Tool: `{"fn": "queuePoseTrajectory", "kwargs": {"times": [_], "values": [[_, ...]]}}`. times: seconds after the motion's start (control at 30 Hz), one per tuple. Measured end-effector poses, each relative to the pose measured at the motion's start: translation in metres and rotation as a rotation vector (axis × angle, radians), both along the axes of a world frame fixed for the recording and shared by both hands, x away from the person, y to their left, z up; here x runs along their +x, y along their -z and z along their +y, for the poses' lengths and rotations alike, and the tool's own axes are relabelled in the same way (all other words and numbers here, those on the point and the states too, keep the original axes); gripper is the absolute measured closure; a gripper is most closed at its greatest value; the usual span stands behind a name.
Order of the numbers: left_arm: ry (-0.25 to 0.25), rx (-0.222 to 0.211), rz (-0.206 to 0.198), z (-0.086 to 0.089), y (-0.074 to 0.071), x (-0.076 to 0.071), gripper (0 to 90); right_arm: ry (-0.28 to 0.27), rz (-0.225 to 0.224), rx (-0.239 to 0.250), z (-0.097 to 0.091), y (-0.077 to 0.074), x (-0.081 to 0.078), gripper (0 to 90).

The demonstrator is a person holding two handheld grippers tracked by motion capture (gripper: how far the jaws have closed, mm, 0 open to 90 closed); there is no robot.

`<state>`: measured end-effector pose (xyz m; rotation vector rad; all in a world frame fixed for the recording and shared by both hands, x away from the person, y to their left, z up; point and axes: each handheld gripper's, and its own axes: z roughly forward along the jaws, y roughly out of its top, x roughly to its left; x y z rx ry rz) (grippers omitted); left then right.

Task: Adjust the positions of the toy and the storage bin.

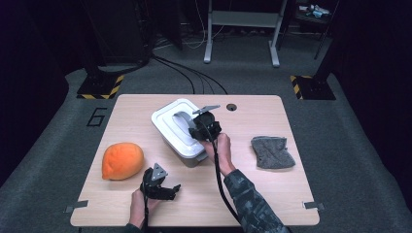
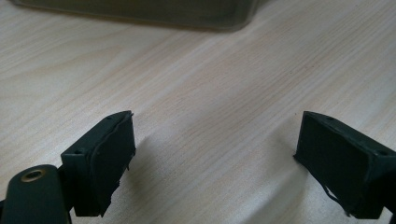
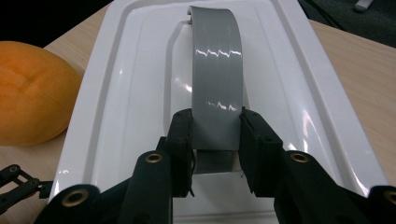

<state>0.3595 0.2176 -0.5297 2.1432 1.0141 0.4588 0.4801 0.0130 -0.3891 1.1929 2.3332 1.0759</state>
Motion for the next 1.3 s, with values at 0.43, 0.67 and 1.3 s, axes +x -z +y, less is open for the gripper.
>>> {"fn": "queuePoseTrajectory", "kwargs": {"times": [0.43,0.67,1.3], "values": [[-0.001,-0.011,-0.006,0.0,0.001,0.0,11.5,-0.135,-0.032,-0.021,0.01,-0.019,0.021,50.1],[0.0,-0.013,-0.007,0.0,0.001,0.0,11.7,-0.108,0.009,-0.007,0.015,-0.02,0.033,64.9],[-0.003,-0.012,-0.01,0.0,0.001,-0.001,11.8,0.108,0.008,0.014,0.044,-0.018,0.012,66.8]]}}
